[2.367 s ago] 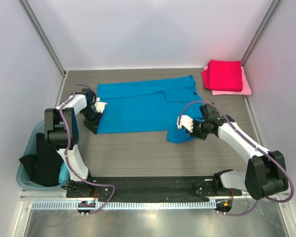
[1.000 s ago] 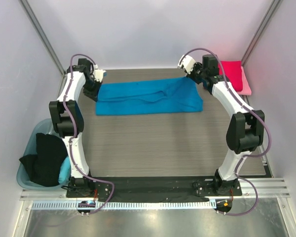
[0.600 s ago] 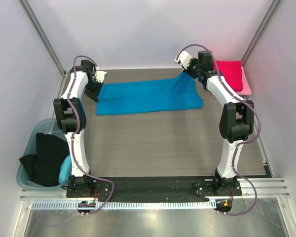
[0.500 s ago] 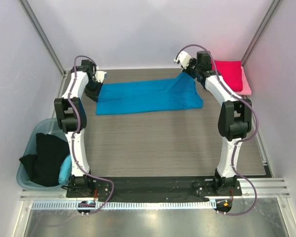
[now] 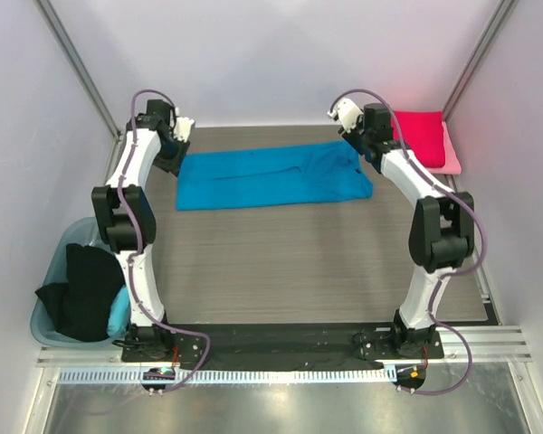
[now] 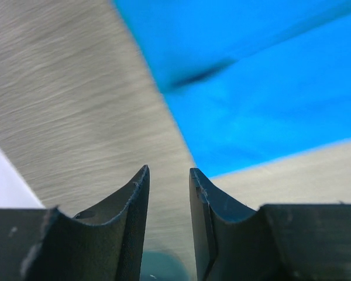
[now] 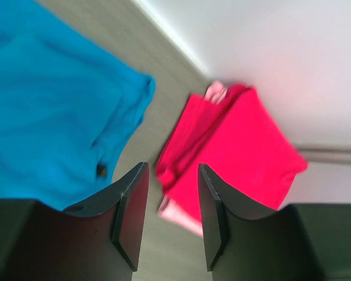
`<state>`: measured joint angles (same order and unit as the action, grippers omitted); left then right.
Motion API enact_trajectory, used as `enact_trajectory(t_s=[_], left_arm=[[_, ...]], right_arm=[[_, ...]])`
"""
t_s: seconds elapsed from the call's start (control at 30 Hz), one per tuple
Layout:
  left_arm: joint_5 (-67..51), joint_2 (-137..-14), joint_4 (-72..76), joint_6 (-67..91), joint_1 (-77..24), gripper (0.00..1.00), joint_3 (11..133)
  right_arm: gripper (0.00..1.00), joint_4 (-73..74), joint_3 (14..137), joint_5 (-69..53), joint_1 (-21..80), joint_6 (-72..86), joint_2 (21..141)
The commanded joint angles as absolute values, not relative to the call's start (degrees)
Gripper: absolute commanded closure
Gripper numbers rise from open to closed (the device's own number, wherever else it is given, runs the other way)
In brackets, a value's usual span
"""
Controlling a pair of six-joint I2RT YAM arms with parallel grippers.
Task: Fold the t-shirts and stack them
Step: Fold the tshirt
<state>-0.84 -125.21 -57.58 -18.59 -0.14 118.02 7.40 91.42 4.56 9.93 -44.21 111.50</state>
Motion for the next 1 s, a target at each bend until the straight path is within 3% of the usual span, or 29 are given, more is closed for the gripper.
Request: enact_trajectory(t_s=[0.0,0.2,0.47,0.97], left_arm=[[-7.8,-120.14,-58.53,-21.62,-2.72,0.66,112.87],[-9.49,-122.78,-60.38,-21.1,-3.16,0.67,110.04],[-10.28,-126.03,-61.52,-21.71,-3.16,0.67,109.25],[-8.88,-130.43,-60.73,-21.36,-3.16,0.67,110.21]], right_arm=[[0.55,12.47,84.06,1.42,8.97,-40.61,102.49],[0.51,21.18,80.51,-5.18,4.4,-39.03,103.09],[0.49,26.45,85.33,-10.45,-0.86,-37.88,111.0],[0.46,31.64,92.11,-19.51,-2.46,-33.93,119.0]])
